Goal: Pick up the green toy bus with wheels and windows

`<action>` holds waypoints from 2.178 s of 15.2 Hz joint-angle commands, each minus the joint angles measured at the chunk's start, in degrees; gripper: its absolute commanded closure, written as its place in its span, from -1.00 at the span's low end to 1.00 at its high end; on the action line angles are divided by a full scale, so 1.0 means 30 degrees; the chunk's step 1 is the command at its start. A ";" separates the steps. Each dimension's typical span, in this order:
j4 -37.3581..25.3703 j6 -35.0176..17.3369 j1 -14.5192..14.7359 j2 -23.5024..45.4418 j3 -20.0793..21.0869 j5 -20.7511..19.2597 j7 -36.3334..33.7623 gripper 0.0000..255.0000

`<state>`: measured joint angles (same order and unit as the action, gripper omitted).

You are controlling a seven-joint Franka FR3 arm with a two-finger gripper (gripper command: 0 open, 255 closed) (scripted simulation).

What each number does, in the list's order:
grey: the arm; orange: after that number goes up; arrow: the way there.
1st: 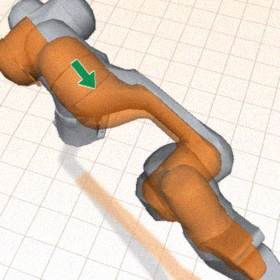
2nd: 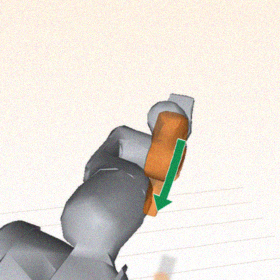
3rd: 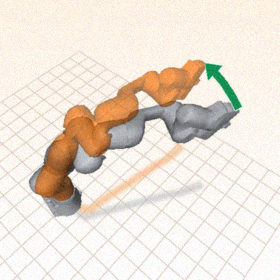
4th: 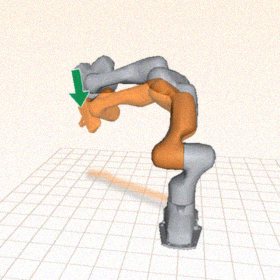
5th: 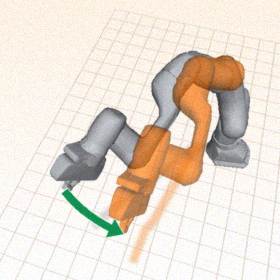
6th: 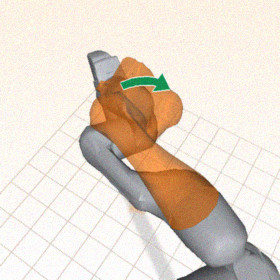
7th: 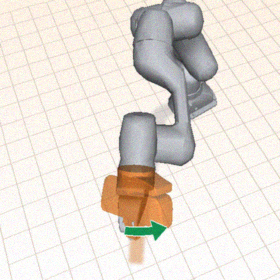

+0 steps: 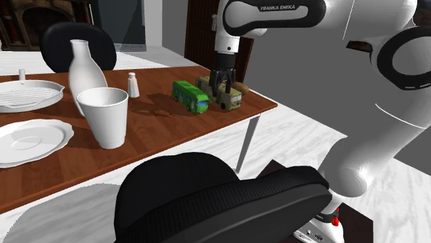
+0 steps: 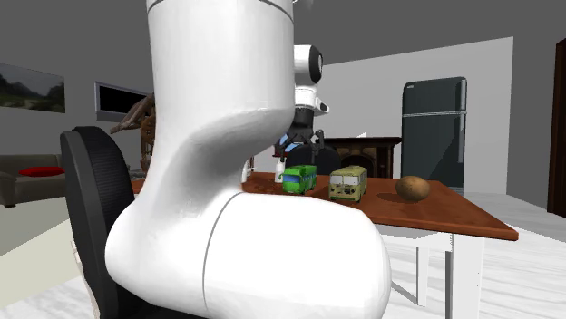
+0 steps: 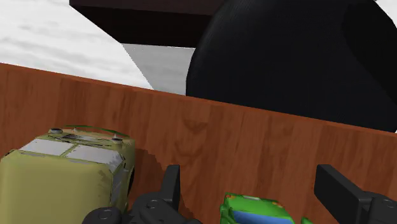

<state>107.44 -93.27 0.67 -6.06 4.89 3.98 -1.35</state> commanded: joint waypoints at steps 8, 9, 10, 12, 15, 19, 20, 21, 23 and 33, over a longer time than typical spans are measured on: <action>-0.9402 0.1429 0.0264 0.7531 0.0188 -0.0279 -0.0454 -1.00; -1.0751 0.1789 0.0321 0.8472 0.0205 -0.0325 -0.0514 -1.00; -1.2226 0.2213 0.0388 0.9473 0.0220 -0.0374 -0.0577 -1.00; -1.2459 0.2100 0.0414 0.9802 0.0214 -0.0386 -0.0577 -1.00; -1.1424 0.1238 0.0395 0.9631 0.0206 -0.0371 -0.0513 -1.00; -1.0310 0.0255 0.0378 0.9501 0.0199 -0.0359 -0.0443 -1.00; -1.0317 0.0258 0.0378 0.9506 0.0199 -0.0359 -0.0443 -1.00; -1.0352 0.0272 0.0377 0.9528 0.0198 -0.0360 -0.0439 1.00; -1.0312 0.0248 0.0377 0.9511 0.0198 -0.0358 -0.0439 1.00; -1.1238 0.1077 0.0392 0.9605 0.0206 -0.0369 -0.0502 1.00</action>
<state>74.73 -90.89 1.85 22.66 5.51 2.88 -2.84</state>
